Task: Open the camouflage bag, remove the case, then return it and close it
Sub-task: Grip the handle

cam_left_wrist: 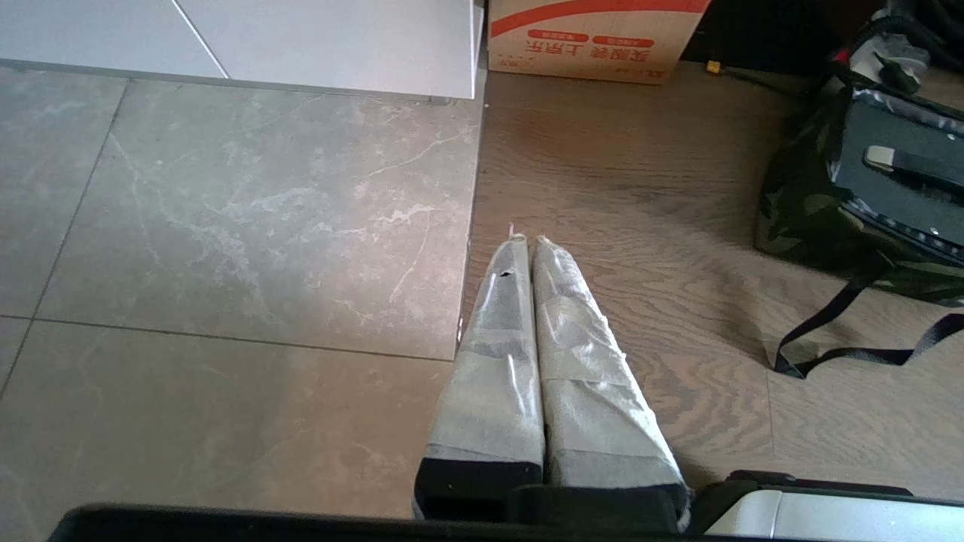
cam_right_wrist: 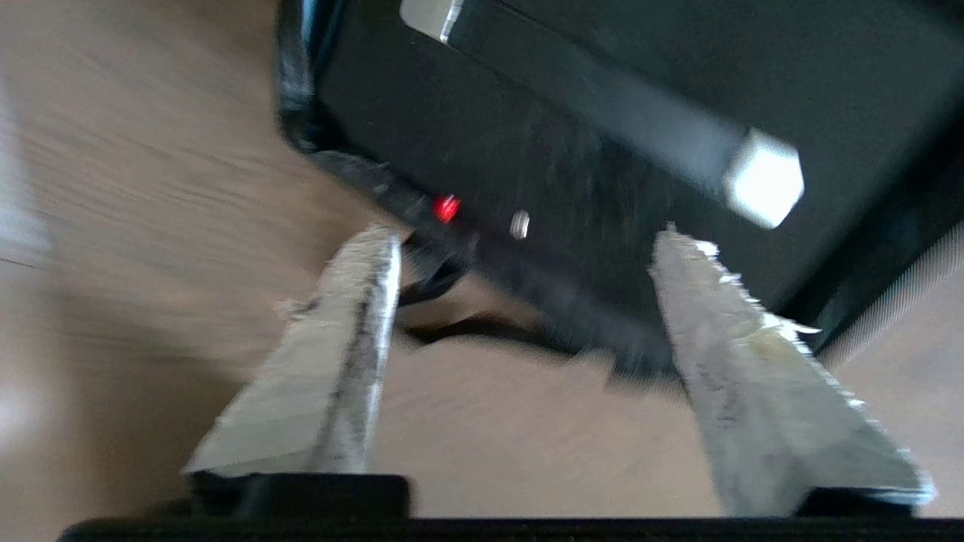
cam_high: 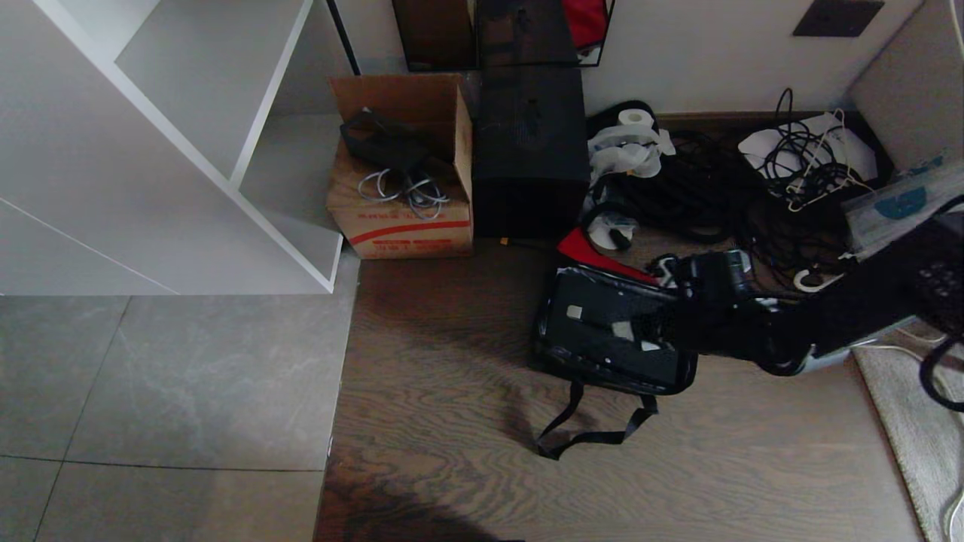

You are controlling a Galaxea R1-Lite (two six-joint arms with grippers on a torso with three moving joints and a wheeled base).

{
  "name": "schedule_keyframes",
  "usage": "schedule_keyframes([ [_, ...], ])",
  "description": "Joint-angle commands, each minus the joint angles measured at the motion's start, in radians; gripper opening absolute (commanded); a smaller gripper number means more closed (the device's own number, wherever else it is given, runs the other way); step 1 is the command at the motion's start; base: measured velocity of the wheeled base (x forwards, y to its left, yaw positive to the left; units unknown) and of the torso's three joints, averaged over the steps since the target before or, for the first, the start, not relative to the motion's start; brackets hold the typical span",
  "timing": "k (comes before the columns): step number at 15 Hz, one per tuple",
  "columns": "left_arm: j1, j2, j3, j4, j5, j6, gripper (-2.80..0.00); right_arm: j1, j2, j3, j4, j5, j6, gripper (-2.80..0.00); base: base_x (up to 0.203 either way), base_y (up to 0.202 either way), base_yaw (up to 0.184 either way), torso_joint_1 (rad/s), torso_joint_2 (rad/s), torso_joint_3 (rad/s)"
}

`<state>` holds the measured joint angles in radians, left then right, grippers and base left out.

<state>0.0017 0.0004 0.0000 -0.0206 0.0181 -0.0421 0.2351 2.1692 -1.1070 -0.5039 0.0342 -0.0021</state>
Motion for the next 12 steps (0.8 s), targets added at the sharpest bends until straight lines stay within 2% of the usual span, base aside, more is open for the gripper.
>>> schedule_keyframes([
  [1, 0.0, 0.0, 0.011, -0.001, 0.0, -0.001, -2.8, 0.034, 0.138, -0.05, -0.079, -0.139, -0.244, 0.0, 0.0, 0.0, 0.0, 0.0, 0.0, 0.0],
  [3, 0.0, 0.0, 0.009, -0.001, 0.0, -0.001, -2.8, 0.044, 0.18, -0.04, -0.229, -0.383, -0.489, 0.0, 0.0, 0.0, 0.0, 0.0, 0.0, 0.0],
  [4, 0.0, 0.0, 0.009, 0.001, 0.0, -0.001, -2.8, 0.048, 0.215, -0.034, -0.322, -0.515, -0.585, 0.0, 0.0, 0.0, 0.0, 0.0, 0.0, 0.0],
  [5, 0.0, 0.0, 0.009, -0.001, 0.0, -0.001, -2.8, 0.059, 0.259, -0.03, -0.428, -0.597, -0.647, 0.0, 0.0, 0.0, 0.0, 0.0, 0.0, 0.0],
  [6, 0.0, 0.0, 0.009, 0.001, 0.0, -0.001, -2.8, 0.066, 0.278, -0.026, -0.508, -0.612, -0.684, 0.0, 0.0, 0.0, 0.0, 0.0, 0.0, 0.0],
  [8, 0.0, 0.0, 0.009, 0.0, 0.0, -0.001, -2.8, 0.07, 0.296, -0.021, -0.639, -0.622, -0.833, 0.0, 0.0, 0.0, 0.0, 0.0, 0.0, 0.0],
  [9, 0.0, 0.0, 0.01, -0.001, 0.0, -0.001, -2.8, 0.07, 0.294, -0.017, -0.681, -0.625, -0.87, 0.0, 0.0, 0.0, 0.0, 0.0, 0.0, 0.0],
  [12, 0.0, 0.0, 0.009, -0.001, 0.0, -0.001, -2.8, 0.07, 0.22, 0.062, -0.679, -0.633, -0.877, 0.0, 0.0, 0.0, 0.0, 0.0, 0.0, 0.0],
])
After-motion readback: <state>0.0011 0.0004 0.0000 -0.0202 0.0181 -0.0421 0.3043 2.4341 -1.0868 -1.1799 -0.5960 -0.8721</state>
